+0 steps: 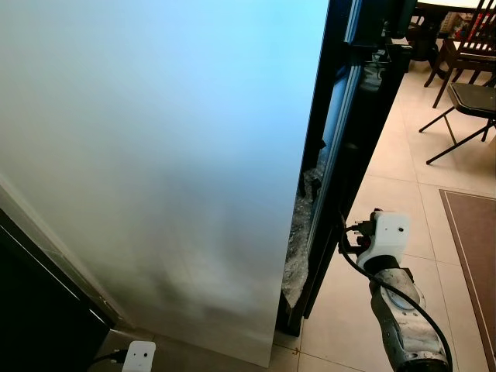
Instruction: Restocking fridge
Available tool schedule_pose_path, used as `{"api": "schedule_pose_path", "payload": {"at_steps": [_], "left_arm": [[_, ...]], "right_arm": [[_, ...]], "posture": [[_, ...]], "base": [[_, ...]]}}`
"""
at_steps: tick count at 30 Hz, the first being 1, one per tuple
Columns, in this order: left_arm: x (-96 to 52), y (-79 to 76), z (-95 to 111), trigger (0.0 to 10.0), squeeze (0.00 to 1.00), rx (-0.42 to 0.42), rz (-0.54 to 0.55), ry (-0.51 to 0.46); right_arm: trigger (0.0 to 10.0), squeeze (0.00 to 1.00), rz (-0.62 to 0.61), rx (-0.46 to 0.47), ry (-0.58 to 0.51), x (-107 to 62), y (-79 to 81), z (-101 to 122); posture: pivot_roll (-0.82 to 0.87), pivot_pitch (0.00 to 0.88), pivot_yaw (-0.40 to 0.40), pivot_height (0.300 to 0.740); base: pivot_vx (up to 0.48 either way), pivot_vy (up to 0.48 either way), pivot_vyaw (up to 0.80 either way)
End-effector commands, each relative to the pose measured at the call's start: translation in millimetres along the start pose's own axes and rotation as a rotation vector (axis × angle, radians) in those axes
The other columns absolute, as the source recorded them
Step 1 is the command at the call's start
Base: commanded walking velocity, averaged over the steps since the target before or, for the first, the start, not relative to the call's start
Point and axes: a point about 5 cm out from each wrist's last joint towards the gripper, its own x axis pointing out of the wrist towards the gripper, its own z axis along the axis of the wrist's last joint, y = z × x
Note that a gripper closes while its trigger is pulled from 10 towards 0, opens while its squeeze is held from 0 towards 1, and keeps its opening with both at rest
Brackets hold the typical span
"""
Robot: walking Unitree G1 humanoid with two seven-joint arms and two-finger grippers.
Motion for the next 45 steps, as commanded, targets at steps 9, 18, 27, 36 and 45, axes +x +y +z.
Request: {"api": "schedule_pose_path", "payload": {"at_steps": [9, 18, 27, 36, 45], "left_arm": [[0.0, 0.5, 0, 10.0, 0.0, 0.0, 0.003, 0.004], [0.3, -0.5, 1, 10.0, 0.0, -0.001, 0.002, 0.002], [0.4, -1.0, 1, 10.0, 0.0, -0.004, 0.003, 0.003], [0.8, -2.9, 3, 10.0, 0.0, 0.003, -0.003, 0.001], [1.0, -5.4, 4, 10.0, 0.0, 0.006, -0.007, -0.002]], "right_arm": [[10.0, 0.0, 0.063, -0.001, 0.037, 11.2, 9.4, -2], [10.0, 0.0, 0.107, -0.005, 0.008, 25.2, 16.0, 10], [10.0, 0.0, 0.02, -0.006, -0.011, 22.0, 4.7, 10], [10.0, 0.0, -0.112, 0.009, 0.005, 5.9, -15.0, -1], [10.0, 0.0, -0.088, -0.01, 0.049, 7.4, -18.8, -5]], "posture": [[-0.02, 0.0, 0.032, 0.74], [-0.01, 0.0, 0.032, 0.74], [-0.02, 0.0, 0.029, 0.74], [-0.03, 0.0, 0.03, 0.74], [-0.03, 0.0, 0.03, 0.74]], "base": [[0.0, 0.0, 0.0], [0.0, 0.0, 0.0], [0.0, 0.0, 0.0], [0.0, 0.0, 0.0], [0.0, 0.0, 0.0]]}}
